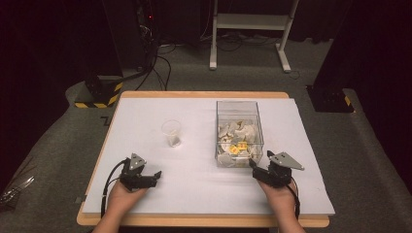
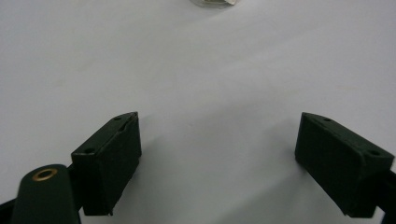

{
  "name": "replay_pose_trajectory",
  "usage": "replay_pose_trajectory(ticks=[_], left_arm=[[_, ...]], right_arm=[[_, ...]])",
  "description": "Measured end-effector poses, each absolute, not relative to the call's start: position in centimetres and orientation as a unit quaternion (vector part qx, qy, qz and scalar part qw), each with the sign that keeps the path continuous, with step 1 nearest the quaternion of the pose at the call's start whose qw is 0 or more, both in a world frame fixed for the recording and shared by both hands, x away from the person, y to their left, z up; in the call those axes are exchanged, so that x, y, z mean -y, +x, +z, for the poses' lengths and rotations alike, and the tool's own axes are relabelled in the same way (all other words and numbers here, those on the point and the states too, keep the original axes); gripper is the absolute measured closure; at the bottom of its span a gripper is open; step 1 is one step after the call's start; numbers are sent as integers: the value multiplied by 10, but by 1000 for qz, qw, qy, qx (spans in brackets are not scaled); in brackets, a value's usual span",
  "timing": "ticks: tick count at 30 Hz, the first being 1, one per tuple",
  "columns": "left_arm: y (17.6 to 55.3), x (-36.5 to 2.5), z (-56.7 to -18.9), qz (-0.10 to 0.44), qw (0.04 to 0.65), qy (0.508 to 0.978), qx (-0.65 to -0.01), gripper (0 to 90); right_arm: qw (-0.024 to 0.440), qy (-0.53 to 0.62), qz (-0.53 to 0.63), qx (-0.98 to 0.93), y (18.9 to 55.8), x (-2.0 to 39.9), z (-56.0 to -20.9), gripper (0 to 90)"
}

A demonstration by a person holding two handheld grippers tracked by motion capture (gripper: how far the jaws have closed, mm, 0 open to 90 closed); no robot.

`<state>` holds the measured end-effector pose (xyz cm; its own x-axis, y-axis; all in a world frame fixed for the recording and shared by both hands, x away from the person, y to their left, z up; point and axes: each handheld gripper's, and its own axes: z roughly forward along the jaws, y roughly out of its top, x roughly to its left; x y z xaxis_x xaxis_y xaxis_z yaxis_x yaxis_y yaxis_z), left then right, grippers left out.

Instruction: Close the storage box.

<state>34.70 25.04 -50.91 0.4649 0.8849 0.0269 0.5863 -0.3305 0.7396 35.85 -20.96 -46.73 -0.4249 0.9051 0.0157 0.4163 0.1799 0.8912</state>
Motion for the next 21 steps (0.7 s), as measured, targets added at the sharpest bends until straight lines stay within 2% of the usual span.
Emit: replay_pose_trajectory(ticks=[15, 18, 21], left_arm=[[348, -251, -509, 214, 341, 786, -469, 154], [348, -251, -509, 214, 341, 786, -469, 155], [348, -251, -509, 214, 341, 787, -469, 155]], right_arm=[[281, 506, 428, -694, 407, 200, -475, 227], [268, 505, 432, -697, 416, 199, -479, 162], [263, 502, 426, -705, 418, 191, -484, 172]])
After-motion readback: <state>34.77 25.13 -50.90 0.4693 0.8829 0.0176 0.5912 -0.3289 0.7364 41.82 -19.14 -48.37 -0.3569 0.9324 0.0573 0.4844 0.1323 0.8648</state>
